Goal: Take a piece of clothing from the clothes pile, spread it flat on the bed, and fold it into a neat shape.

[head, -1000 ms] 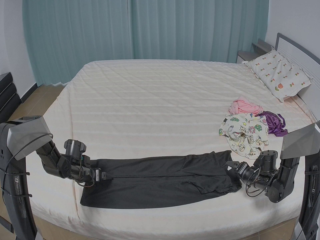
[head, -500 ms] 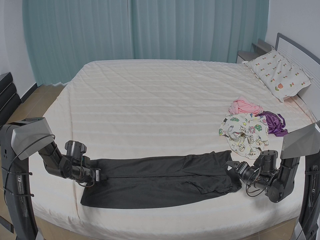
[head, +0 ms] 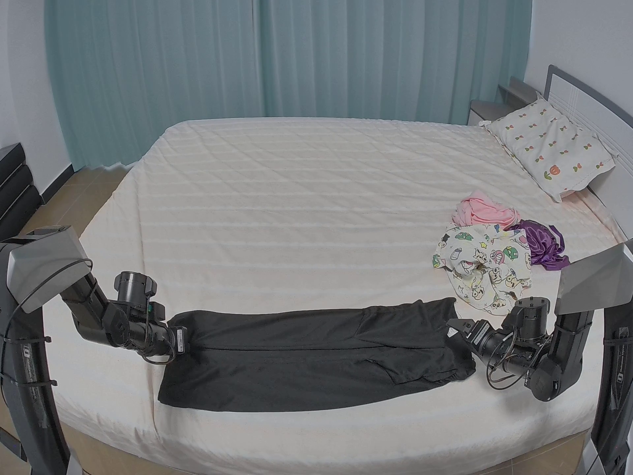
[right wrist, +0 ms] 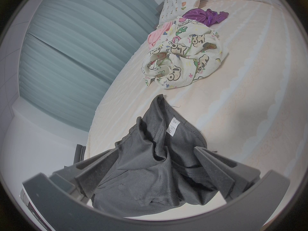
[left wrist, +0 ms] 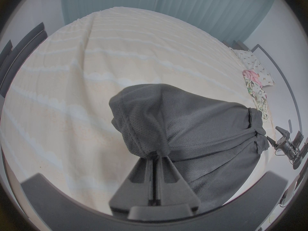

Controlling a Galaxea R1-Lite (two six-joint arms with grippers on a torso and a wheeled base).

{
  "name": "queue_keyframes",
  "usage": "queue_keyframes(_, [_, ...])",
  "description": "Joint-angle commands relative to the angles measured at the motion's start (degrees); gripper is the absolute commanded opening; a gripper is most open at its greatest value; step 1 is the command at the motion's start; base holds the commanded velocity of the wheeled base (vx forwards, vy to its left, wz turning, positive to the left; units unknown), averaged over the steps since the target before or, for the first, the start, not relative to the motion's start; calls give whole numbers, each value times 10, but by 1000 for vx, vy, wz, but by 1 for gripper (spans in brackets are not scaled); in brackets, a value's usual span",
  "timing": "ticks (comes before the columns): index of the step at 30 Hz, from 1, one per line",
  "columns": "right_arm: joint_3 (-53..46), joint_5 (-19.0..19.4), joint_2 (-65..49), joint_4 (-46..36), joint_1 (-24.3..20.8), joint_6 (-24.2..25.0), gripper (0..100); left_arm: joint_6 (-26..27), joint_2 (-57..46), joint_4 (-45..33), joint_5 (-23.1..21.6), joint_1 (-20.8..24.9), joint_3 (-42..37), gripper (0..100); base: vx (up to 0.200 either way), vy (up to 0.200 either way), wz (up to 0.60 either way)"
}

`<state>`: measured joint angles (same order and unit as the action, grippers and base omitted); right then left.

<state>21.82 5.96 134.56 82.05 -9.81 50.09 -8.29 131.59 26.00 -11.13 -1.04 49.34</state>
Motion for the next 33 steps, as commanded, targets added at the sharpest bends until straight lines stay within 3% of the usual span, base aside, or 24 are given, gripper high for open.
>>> queue_keyframes(1, [0,1,0,0,0,0,100,1,-19,1,1,-17,-6,0,0,0,0])
queue_keyframes(15, [0,1,2,0,0,0,100,4,-46,-32,-10,-88,3,0,0,0,0])
queue_keyframes(26, [-1,2,2,0,0,0,100,4,-33,-34,-12,-106,6,0,0,0,0])
queue_keyframes(33, [-1,4,2,0,0,0,100,4,-57,-84,-28,-166,41,0,0,0,0])
